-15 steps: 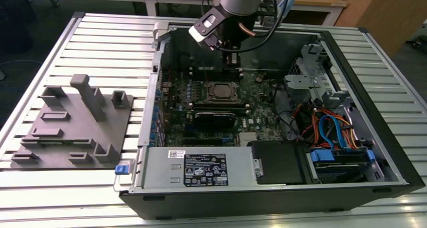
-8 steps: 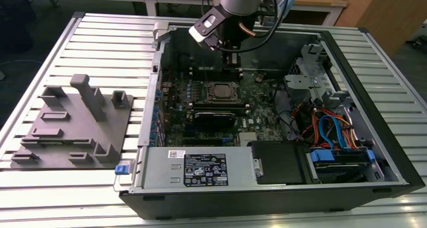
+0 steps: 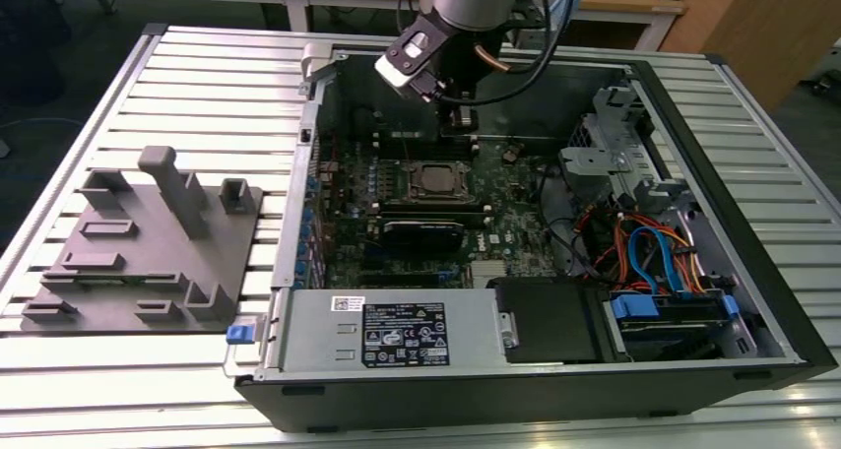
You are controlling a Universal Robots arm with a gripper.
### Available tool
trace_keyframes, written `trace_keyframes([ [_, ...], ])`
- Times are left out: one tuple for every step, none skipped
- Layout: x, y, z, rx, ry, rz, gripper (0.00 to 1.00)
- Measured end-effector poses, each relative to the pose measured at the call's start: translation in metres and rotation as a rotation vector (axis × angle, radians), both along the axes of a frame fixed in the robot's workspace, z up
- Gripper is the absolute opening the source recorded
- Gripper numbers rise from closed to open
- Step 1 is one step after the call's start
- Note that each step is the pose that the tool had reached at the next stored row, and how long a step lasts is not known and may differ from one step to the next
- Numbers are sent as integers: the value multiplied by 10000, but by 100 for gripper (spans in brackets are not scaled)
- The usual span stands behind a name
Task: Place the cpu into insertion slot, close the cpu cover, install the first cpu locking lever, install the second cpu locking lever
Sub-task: 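Install the first cpu locking lever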
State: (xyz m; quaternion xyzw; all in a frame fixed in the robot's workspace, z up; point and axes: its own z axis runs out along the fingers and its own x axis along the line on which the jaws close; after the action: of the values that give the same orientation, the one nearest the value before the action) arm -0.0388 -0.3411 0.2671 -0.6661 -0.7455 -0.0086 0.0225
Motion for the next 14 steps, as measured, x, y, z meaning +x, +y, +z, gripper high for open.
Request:
trace_keyframes([
  [0,0,0,0,0,146,11],
  [0,0,0,0,0,302,11],
  [0,0,0,0,0,450,11],
  [0,0,0,0,0,578,11],
  [0,0,0,0,0,670,11],
  [0,0,0,0,0,707,11],
  [0,0,0,0,0,713,11],
  [0,0,0,0,1,714,11],
  [0,0,0,0,1,717,11],
  [0,0,0,0,0,720,11],
  [0,0,0,0,1,721,11],
  [0,0,0,0,0,725,11],
  [0,0,0,0,0,732,11],
  [0,0,0,0,0,743,11],
])
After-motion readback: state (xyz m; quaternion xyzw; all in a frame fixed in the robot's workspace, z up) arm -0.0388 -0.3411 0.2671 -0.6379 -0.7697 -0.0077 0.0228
